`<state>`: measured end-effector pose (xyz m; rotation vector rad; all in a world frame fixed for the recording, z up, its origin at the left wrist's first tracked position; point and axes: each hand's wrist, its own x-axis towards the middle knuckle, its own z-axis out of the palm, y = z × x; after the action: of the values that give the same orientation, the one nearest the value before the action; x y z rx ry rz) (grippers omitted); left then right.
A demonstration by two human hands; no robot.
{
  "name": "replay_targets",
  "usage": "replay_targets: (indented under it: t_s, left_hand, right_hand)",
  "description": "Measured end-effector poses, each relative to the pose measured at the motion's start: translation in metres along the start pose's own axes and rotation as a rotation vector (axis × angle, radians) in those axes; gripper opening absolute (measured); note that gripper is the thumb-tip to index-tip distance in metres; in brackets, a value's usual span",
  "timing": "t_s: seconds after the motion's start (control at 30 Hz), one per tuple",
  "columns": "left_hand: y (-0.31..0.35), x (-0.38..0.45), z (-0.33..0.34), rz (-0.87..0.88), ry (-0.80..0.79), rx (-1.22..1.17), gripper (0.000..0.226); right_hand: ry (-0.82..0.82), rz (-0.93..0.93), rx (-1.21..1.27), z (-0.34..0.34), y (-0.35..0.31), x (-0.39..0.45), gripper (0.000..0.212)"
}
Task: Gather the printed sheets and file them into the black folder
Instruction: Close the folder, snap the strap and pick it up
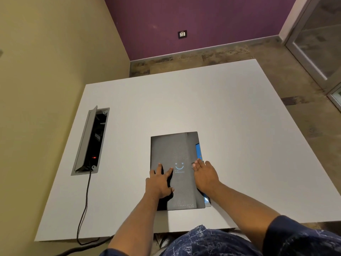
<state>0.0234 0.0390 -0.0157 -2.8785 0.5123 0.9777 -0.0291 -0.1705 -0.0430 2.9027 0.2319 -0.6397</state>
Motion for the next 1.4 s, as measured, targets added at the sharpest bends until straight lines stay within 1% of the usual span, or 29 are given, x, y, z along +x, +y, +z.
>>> replay_targets:
  t_s: [0.07, 0.17, 0.23, 0.3, 0.37, 0.43, 0.53, 0.6, 0.63, 0.73, 0.77, 0.87, 0.9, 0.97, 1.03, 1.1, 1.17, 1.2, 1.27, 1.3, 1.4]
  left_hand:
    - [-0.003, -0.003, 0.001, -0.044, 0.07, -0.092, 0.092]
    - [-0.01, -0.009, 0.005, -0.226, 0.186, -0.258, 0.088]
    - [-0.015, -0.012, 0.007, -0.339, 0.187, -0.365, 0.081]
    - [-0.016, -0.012, 0.007, -0.382, 0.152, -0.418, 0.078]
    - [-0.015, -0.012, 0.006, -0.389, 0.15, -0.425, 0.076]
    - [-0.014, -0.01, 0.006, -0.414, 0.162, -0.487, 0.073]
    - [-0.02, -0.004, 0.005, -0.498, 0.162, -0.737, 0.066]
    - [-0.028, 0.0, 0.004, -0.529, 0.142, -0.92, 0.05]
    - [-0.032, 0.002, 0.005, -0.531, 0.135, -0.994, 0.044]
    - [-0.045, 0.009, 0.003, -0.481, 0.14, -1.18, 0.051]
    - [-0.048, 0.011, -0.001, -0.459, 0.147, -1.226, 0.048]
    - [-0.055, 0.02, -0.02, -0.439, 0.239, -1.36, 0.024]
    - [-0.059, 0.025, -0.028, -0.45, 0.285, -1.392, 0.02]
    - [-0.067, 0.037, -0.043, -0.477, 0.368, -1.435, 0.019]
    - [-0.076, 0.05, -0.059, -0.501, 0.43, -1.475, 0.019]
    - [-0.086, 0.065, -0.074, -0.524, 0.482, -1.485, 0.021]
    - [-0.097, 0.081, -0.088, -0.525, 0.52, -1.479, 0.023]
    - [-0.103, 0.089, -0.095, -0.509, 0.527, -1.486, 0.022]
    - [-0.115, 0.104, -0.108, -0.459, 0.503, -1.5, 0.022]
    - [-0.12, 0.11, -0.113, -0.426, 0.477, -1.503, 0.027]
    - [-0.137, 0.124, -0.123, -0.332, 0.389, -1.53, 0.058]
  right_hand:
    - [0.064, 0.107, 0.255, -0.006, 0.005, -0.003, 0.049]
    - [0.189, 0.267, 0.477, 0.003, 0.011, -0.015, 0.042]
    - [0.237, 0.405, 0.658, 0.015, 0.012, -0.024, 0.037]
    - [0.265, 0.514, 0.831, 0.02, 0.012, -0.026, 0.033]
    - [0.271, 0.575, 0.974, 0.018, 0.013, -0.023, 0.028]
    - [0.26, 0.622, 1.11, 0.014, 0.01, -0.018, 0.024]
    - [0.219, 0.717, 1.327, 0.01, 0.006, -0.007, 0.027]
    - [0.193, 0.753, 1.449, 0.007, 0.006, 0.0, 0.02]
    - [0.204, 0.751, 1.491, 0.005, 0.007, 0.002, 0.016]
    - [0.293, 0.697, 1.606, -0.006, 0.011, 0.01, 0.007]
    - [0.315, 0.672, 1.641, -0.013, 0.012, 0.014, 0.007]
    - [0.332, 0.564, 1.737, -0.039, 0.016, 0.036, 0.013]
    - [0.332, 0.52, 1.756, -0.048, 0.018, 0.046, 0.017]
    - [0.296, 0.438, 1.788, -0.067, 0.024, 0.067, 0.028]
    - [0.189, 0.372, 1.851, -0.082, 0.031, 0.086, 0.031]
    - [0.075, 0.327, 1.899, -0.091, 0.037, 0.103, 0.041]
    - [0.027, 0.303, 1.869, -0.097, 0.038, 0.12, 0.051]
    - [0.028, 0.298, 1.846, -0.1, 0.037, 0.129, 0.054]
    - [0.081, 0.317, 1.806, -0.106, 0.032, 0.15, 0.055]
    - [0.118, 0.344, 1.795, -0.108, 0.03, 0.161, 0.055]
    - [0.185, 0.421, 1.787, -0.118, 0.021, 0.195, 0.052]
